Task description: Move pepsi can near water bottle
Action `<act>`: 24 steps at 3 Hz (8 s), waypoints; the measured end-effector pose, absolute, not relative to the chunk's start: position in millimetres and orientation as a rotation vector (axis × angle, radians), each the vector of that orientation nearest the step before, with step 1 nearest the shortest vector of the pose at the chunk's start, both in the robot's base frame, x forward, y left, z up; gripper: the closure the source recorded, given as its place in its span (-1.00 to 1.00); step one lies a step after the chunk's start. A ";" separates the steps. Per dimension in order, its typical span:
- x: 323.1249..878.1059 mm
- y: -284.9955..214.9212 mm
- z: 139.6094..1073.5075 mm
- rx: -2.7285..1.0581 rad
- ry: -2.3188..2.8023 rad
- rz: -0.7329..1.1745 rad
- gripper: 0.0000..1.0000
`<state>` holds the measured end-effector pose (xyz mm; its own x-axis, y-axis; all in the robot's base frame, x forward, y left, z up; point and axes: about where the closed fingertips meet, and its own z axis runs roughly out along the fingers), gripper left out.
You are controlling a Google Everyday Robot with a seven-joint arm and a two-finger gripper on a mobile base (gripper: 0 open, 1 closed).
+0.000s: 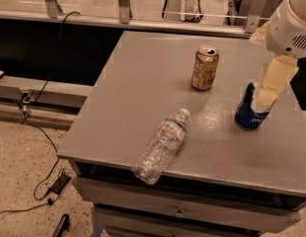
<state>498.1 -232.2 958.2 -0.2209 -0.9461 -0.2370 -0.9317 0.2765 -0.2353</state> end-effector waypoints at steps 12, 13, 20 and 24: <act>451.4 -189.5 940.5 -1.997 2.030 0.056 1.00; 442.7 -175.8 934.2 -2.030 2.015 0.040 1.00; 426.0 -135.1 915.6 -2.076 1.952 0.057 -1.00; 427.0 -190.6 924.2 -1.984 1.867 0.012 -1.00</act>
Offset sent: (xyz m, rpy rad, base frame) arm 0.0318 -0.0488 -0.0559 -0.0040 0.0741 -0.0710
